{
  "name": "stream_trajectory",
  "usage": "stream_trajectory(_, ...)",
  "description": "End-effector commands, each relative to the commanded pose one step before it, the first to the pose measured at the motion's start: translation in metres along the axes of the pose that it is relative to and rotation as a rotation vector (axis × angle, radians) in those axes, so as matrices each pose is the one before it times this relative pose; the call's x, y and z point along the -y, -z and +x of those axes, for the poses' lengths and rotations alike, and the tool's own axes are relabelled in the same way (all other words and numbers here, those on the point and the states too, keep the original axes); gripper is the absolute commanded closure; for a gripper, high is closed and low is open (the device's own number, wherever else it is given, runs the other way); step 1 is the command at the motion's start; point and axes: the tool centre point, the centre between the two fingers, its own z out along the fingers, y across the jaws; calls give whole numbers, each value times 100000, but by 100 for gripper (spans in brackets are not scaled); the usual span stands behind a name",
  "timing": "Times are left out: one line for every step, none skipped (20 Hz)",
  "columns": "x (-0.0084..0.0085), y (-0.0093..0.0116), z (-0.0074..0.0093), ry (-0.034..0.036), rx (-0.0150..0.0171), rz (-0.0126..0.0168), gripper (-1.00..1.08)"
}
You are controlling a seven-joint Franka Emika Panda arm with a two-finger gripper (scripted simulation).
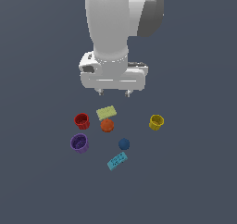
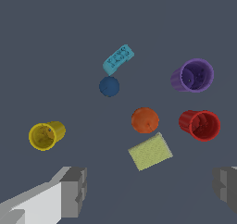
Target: Pick up a designated object from a clutter of objects.
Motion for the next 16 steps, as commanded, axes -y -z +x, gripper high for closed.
stream_trajectory(-1, 0, 0, 0, 0, 0, -20)
stream_trajectory(-31, -8, 9, 0, 0, 0, -20)
stream_trajectory(-3, 0, 4, 177, -43, 19, -20)
stream_trajectory(-44, -9, 15, 211, -51, 22, -20)
stream_trajectory(-55, -9, 17, 306, -75, 25, -20)
stream_trajectory(-60, -5, 12, 367, -91, 17, -20)
stream_trajectory(-39, 5, -2, 307, -77, -1, -20)
stream_trajectory(-13, 14, -15, 241, -61, -19, -20)
stream_trajectory(1, 19, -22, 146, -38, -31, -20)
stream_trajectory(-18, 11, -16, 0, 0, 0, -20)
stream_trajectory(30, 1, 1, 0, 0, 0, -20)
stream_trajectory(-31, -34, 43, -87, 24, 38, -20)
stream_trajectory(-58, -59, 76, -65, 21, 98, -20)
stream_trajectory(-108, -88, 113, -89, 30, 171, -20)
stream_trajectory(-126, -114, 145, -93, 30, 195, -20)
stream_trajectory(-161, -140, 177, -131, 40, 249, -20)
